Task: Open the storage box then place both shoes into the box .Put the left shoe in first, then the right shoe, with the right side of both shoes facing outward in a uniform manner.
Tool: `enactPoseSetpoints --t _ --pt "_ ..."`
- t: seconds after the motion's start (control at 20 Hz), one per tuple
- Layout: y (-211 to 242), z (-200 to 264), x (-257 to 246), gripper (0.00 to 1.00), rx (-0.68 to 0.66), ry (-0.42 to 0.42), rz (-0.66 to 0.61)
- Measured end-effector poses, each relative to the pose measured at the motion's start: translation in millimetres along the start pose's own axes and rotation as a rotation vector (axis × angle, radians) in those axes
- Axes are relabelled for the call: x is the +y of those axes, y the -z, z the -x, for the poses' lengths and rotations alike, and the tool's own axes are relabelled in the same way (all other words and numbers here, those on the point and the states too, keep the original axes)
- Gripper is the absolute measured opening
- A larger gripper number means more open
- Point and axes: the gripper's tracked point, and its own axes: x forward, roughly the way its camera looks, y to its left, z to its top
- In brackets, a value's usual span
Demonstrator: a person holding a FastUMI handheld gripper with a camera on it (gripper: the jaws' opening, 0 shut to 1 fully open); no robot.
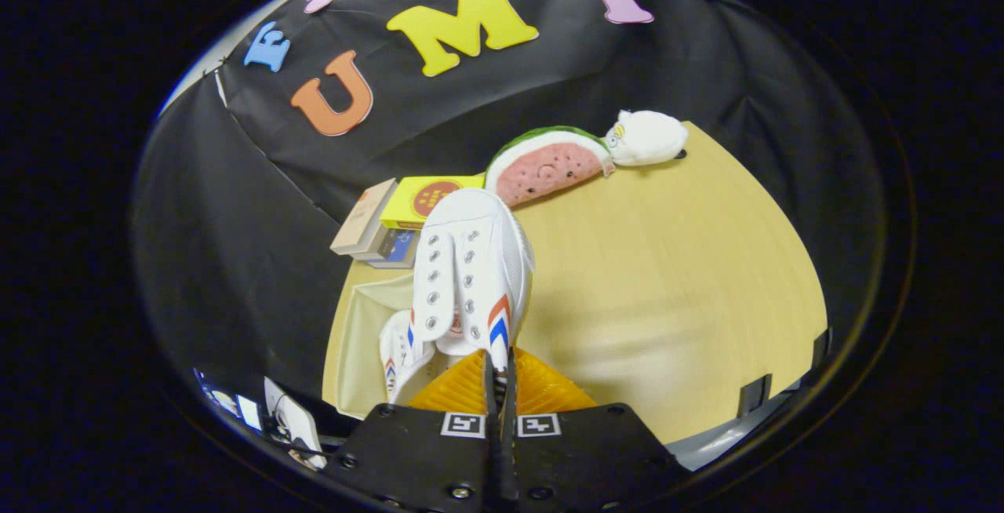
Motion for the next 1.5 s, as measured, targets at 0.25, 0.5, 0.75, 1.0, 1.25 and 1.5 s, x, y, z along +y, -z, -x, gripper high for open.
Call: enactPoseSetpoints --t 0.25,0.5,0.75,1.0,1.25,1.5 --pt "21 -23 77 0.00 0.003 -0.022 0.038" --pt "50 -59 110 0.00 0.016 0.012 0.065" --pt "65 -80 103 0.00 0.018 0.084 0.077" --pt "73 -90 94 0.00 0.029 0.127 0.062" --pt "80 -103 80 0.00 0.052 0.153 0.062" --pt "72 -89 95 0.66 0.042 0.084 0.064"
